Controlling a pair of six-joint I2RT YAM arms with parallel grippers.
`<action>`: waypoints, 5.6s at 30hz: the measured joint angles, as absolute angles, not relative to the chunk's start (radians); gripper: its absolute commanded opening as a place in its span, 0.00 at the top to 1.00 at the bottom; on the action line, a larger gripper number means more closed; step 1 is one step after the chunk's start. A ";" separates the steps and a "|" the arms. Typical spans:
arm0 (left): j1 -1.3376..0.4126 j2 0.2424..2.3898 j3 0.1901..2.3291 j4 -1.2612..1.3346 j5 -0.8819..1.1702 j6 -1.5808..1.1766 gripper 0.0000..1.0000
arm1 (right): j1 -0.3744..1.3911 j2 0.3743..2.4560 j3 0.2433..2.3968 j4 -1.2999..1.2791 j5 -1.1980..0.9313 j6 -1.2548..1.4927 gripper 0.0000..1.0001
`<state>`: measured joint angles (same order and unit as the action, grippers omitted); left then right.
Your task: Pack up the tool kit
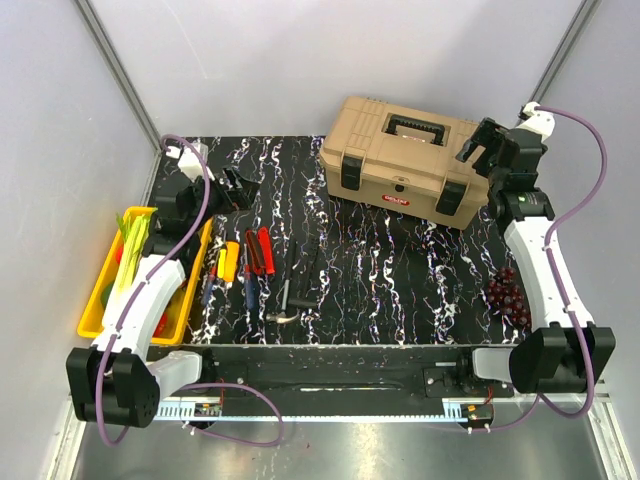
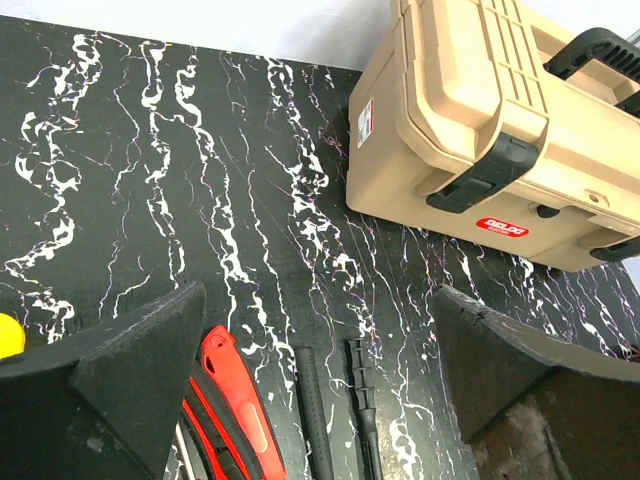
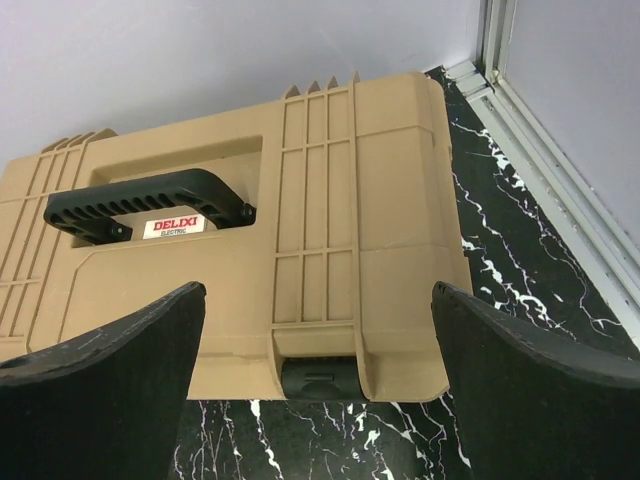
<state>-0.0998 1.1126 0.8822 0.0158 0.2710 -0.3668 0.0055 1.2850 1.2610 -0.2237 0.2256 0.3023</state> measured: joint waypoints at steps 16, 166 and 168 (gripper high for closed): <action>-0.100 1.163 0.942 0.028 0.267 -0.344 0.01 | 0.006 1.394 1.371 -0.236 0.155 0.278 0.01; -0.183 1.250 0.876 0.024 0.421 -0.513 0.01 | 0.337 1.808 1.799 -0.606 0.061 0.233 0.52; -0.188 1.247 0.873 0.025 0.405 -0.526 0.01 | 0.337 1.808 1.794 -0.595 0.075 0.260 0.26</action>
<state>-0.1879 1.2472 0.8730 0.0246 0.4053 -0.5259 0.3367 1.8084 1.7935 -0.5953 0.0746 0.2600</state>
